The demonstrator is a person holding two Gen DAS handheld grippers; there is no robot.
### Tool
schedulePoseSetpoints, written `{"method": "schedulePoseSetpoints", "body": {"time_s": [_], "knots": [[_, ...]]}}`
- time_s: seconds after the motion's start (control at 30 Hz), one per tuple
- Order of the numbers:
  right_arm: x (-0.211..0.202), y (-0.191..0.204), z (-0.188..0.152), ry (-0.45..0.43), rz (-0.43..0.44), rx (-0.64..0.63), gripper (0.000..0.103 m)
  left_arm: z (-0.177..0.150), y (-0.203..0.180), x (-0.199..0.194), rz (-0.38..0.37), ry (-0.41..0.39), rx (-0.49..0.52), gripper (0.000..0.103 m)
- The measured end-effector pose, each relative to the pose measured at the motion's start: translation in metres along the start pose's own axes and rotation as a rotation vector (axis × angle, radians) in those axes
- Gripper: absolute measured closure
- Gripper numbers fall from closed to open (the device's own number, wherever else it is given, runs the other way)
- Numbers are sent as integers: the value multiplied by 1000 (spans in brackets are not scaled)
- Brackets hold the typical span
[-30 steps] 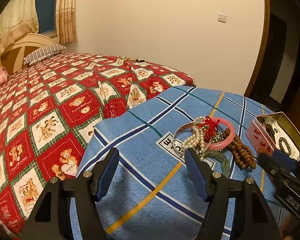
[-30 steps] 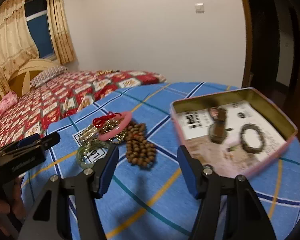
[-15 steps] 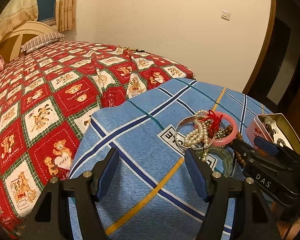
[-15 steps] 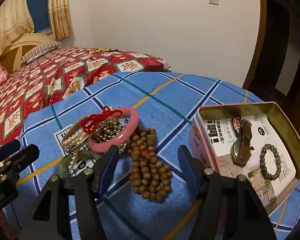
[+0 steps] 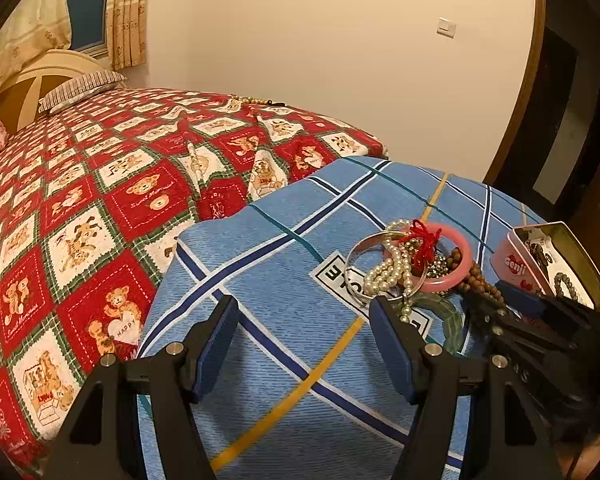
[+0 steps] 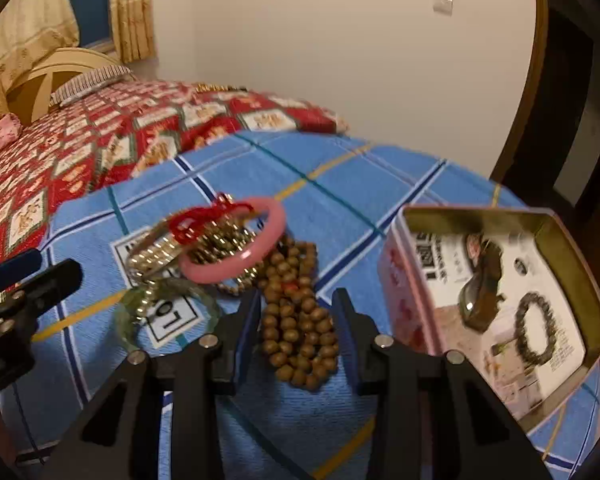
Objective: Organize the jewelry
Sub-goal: 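Grasp the long wooden bead string with the right tool while the left tool grasps the red tassel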
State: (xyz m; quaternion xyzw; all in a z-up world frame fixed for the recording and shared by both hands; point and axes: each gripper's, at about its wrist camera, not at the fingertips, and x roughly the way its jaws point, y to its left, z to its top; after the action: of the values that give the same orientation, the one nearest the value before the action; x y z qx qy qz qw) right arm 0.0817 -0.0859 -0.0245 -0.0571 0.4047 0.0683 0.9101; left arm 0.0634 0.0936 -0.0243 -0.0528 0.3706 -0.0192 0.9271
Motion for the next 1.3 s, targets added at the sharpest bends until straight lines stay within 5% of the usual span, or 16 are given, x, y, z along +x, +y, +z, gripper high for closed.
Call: {"method": "schedulePoseSetpoints", "body": {"time_s": [0.17, 0.23, 0.53, 0.77, 0.8, 0.93, 1.1, 1.3], "knots": [[17, -6, 6, 57, 37, 27, 60, 1, -4, -2, -18, -9, 20, 35], [15, -10, 6, 48, 60, 50, 70, 3, -6, -3, -39, -19, 34, 35], [-33, -28, -6, -128, 182, 119, 79, 26, -35, 3, -115, -81, 153, 35], [-45, -44, -5, -203, 168, 180, 79, 36, -80, 25, -125, -82, 324, 35], [-42, -46, -4, -198, 168, 190, 79, 37, -85, 29, -129, -78, 339, 37], [-36, -56, -4, -178, 184, 243, 79, 37, -100, 57, -106, -1, 389, 86], [-34, -63, -4, -178, 187, 264, 79, 41, -88, 60, -168, 13, 326, 96], [-41, -67, -7, -204, 191, 273, 79, 53, -52, 17, -327, -116, 157, 103]]}}
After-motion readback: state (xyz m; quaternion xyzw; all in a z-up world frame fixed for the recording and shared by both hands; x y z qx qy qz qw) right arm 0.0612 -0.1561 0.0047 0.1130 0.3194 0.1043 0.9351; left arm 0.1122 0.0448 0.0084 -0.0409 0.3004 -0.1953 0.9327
